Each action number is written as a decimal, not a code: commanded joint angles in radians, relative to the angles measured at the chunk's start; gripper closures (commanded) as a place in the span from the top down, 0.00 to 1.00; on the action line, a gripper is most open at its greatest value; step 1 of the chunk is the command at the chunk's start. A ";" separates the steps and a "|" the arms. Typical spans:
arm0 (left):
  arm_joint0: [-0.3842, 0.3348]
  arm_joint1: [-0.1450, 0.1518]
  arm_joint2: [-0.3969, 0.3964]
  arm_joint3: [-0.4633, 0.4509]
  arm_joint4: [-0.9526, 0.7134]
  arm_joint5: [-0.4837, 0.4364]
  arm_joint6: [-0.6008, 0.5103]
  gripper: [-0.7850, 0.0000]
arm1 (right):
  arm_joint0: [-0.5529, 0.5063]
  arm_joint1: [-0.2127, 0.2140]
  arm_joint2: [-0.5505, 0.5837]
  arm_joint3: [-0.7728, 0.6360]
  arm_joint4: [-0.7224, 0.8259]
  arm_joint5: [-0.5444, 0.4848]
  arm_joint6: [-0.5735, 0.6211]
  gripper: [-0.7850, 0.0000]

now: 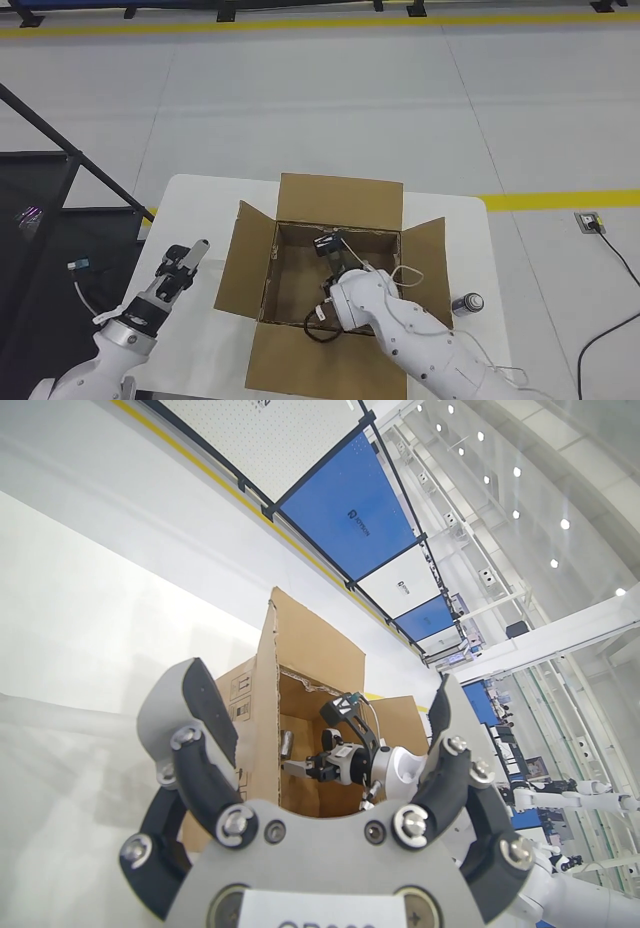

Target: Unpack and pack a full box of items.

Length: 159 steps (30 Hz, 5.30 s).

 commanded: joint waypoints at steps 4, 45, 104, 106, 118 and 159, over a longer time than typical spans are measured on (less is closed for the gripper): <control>0.014 0.000 -0.007 0.001 -0.009 -0.007 0.005 1.00 | 0.037 -0.041 -0.011 0.118 0.066 0.011 -0.029 1.00; 0.047 0.005 -0.027 -0.014 -0.011 -0.012 0.020 1.00 | 0.042 -0.134 0.043 0.297 0.037 -0.108 -0.136 0.00; -0.191 0.016 0.139 0.103 -0.048 -0.068 -0.096 1.00 | -0.940 0.070 0.743 -0.987 0.045 -0.658 -0.898 0.00; -0.205 0.017 0.135 0.116 -0.057 -0.070 -0.099 1.00 | -1.008 0.075 0.816 -1.011 0.100 -0.713 -0.996 0.00; -0.275 0.021 0.143 0.165 -0.074 -0.058 -0.119 1.00 | -1.290 0.091 1.173 -0.861 0.248 -1.038 -1.448 0.00; -0.244 0.027 0.231 0.193 -0.162 -0.212 -0.144 1.00 | -1.360 0.073 1.086 -0.428 -0.254 -1.054 -2.310 0.00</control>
